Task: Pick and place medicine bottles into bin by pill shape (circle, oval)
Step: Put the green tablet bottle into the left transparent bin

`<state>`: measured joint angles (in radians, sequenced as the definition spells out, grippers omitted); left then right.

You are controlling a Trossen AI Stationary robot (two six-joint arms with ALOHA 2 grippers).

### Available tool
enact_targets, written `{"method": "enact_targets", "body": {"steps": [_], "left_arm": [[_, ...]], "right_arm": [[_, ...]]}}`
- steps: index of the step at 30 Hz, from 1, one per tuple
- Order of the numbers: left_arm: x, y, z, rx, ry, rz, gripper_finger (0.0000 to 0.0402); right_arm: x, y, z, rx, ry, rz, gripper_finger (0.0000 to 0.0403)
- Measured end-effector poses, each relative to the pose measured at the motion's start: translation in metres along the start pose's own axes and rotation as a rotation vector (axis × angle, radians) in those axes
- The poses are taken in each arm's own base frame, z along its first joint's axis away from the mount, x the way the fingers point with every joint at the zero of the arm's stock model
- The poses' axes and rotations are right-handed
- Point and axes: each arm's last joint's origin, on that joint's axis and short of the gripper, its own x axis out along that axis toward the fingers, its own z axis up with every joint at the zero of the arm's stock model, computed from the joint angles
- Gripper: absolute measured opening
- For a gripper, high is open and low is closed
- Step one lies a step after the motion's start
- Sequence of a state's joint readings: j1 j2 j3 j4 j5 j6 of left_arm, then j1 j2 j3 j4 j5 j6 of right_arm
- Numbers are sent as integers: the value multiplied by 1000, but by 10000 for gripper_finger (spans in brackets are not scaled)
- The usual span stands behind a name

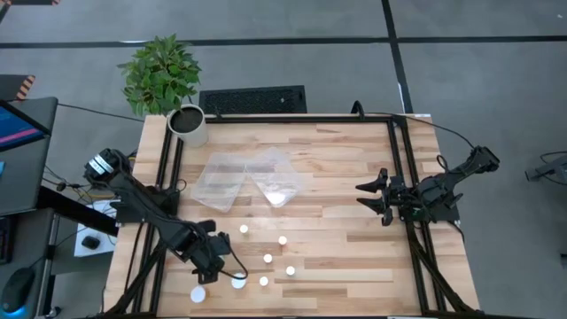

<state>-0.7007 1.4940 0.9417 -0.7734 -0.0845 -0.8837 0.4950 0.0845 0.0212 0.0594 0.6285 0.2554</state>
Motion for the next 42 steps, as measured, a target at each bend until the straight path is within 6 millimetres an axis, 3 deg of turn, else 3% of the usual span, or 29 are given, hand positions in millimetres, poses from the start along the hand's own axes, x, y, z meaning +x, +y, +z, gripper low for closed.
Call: {"method": "enact_targets", "body": {"steps": [9, 21, 32, 42], "left_arm": [[-41, 32, 20, -140, -137, -77, 116], [-101, 109, 34, -281, -416, -15, 116], [-102, 185, 36, -461, -288, 244, 116], [-85, 231, 47, -518, -155, 350, 116]], "right_arm": [[0, 0, 0, 0, 1, 0, 226], [0, 0, 0, -2, 1, 0, 226], [0, 0, 0, -2, 1, 0, 226], [0, 0, 0, -2, 2, 0, 226]]}}
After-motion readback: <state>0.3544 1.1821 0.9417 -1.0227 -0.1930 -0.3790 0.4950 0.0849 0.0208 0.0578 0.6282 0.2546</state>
